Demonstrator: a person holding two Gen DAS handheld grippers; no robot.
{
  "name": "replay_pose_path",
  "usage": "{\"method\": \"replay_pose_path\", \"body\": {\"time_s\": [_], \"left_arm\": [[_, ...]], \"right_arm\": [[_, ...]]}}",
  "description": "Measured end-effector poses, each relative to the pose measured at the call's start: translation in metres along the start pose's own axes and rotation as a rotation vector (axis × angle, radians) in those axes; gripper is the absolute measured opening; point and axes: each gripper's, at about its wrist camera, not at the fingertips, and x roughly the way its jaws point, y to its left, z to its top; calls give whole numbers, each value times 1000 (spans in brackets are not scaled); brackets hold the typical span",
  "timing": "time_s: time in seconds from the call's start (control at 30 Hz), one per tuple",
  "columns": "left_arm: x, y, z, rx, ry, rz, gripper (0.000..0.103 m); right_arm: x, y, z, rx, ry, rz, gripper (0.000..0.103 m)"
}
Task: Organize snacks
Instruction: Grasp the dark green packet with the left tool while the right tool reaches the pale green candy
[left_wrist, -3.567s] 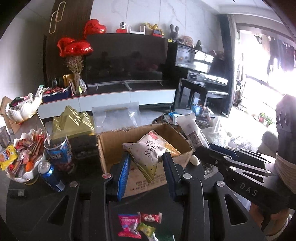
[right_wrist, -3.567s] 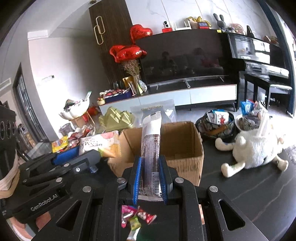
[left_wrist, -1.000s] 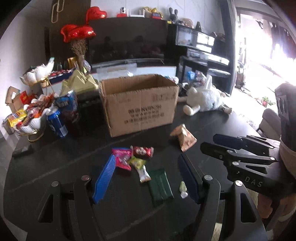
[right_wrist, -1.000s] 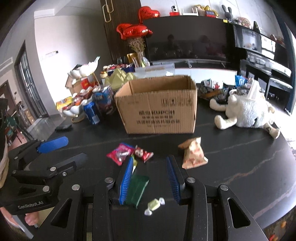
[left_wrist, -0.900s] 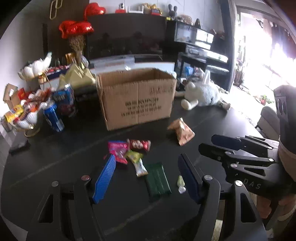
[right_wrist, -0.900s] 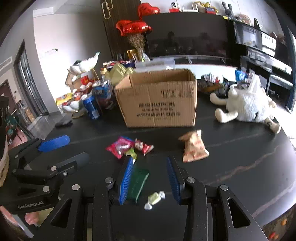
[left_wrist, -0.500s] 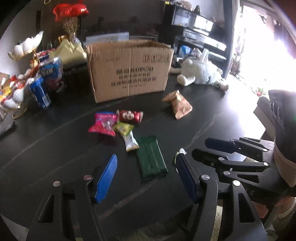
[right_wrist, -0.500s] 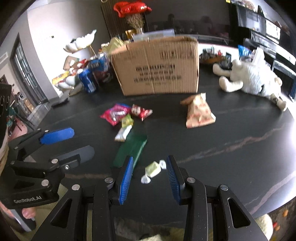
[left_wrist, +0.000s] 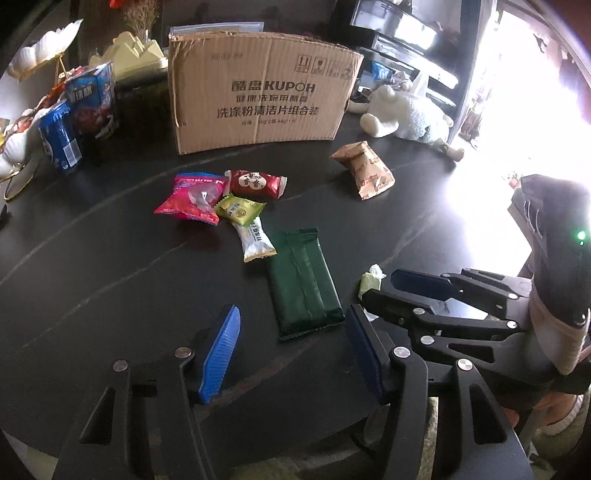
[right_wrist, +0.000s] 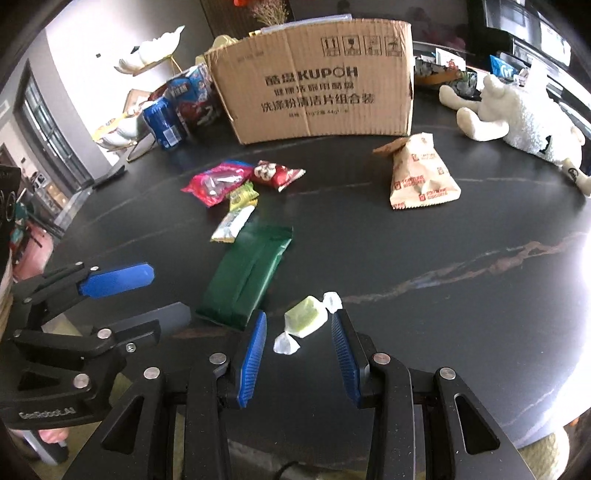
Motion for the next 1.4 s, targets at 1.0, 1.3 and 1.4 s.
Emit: {"method": "replay_pose_path", "body": {"time_s": [1.0, 1.3, 1.4], "left_arm": [[43, -20, 19, -3, 49, 33, 55], [58, -24, 23, -20, 48, 101, 47], [59, -26, 22, -7, 46, 117, 47]], "right_arm": [[-2, -28, -5, 79, -50, 2, 22], [-5, -39, 1, 127, -84, 25, 22], [-6, -41, 1, 135, -88, 30, 22]]}}
